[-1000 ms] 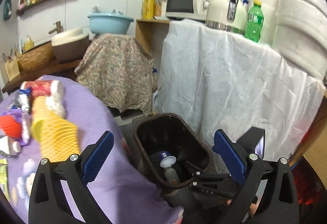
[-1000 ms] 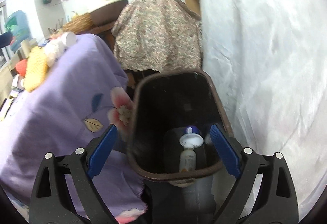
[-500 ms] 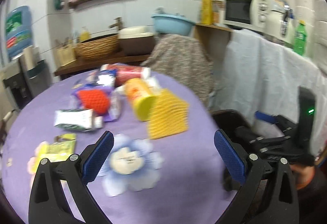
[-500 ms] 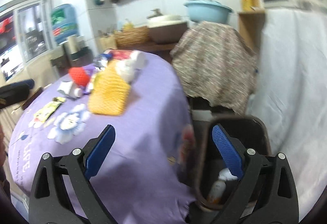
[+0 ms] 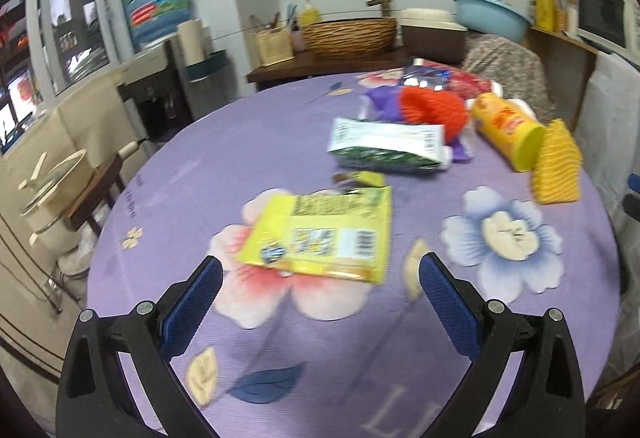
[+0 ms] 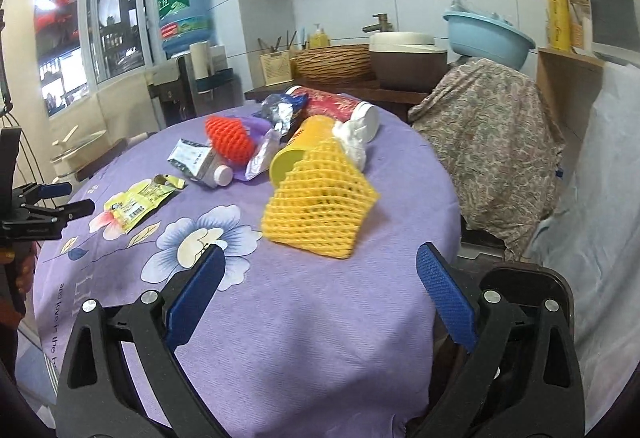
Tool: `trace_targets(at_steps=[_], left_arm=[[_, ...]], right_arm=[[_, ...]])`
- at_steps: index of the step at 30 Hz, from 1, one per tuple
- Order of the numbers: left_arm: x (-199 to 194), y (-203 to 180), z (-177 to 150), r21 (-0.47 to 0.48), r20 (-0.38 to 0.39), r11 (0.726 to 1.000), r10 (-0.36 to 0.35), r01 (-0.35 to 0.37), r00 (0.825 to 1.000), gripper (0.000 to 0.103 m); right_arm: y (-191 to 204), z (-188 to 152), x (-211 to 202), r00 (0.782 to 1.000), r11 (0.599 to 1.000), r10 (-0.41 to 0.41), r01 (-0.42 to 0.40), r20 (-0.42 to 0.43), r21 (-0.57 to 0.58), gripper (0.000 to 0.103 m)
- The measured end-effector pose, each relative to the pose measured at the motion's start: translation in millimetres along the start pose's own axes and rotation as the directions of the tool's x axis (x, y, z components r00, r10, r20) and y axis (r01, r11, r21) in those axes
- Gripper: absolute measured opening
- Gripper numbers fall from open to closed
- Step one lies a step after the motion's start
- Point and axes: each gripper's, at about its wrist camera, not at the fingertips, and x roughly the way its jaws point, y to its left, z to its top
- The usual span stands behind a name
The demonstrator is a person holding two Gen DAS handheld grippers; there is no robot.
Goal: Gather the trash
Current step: 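Move the left gripper to the yellow snack bag and grasp it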
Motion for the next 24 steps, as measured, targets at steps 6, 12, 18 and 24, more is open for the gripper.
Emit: trace_targets(at_steps=[6,12,18,24], left_arm=[[24,29,9,-0.095,-0.077,0.991,-0.103,0.096,0.992,0.097],[61,24,24,-0.041,-0.147,0.997,-0.068,0.062,0.987,0.097],[82,30,37,-0.101,-0.131,0.987,-0.136,0.123,0.982,0.097],[101,-1,56,0.005,-0.146,0.994,-0.107,0.109,0.984,0.094]], right_arm=[[8,2,8,1.000,1.000,0.016,-0.016,-0.018,-0.007,0.095],[7,1,11,0.999,1.000,0.016,-0.016,-0.033,-0.006,0.095],[-2,-4,15,0.999,1.000,0.003,-0.002,-0.053,0.022,0.095],[-5,-6,19,0.998,0.999,0.007,-0.004,-0.065,0.046,0.095]])
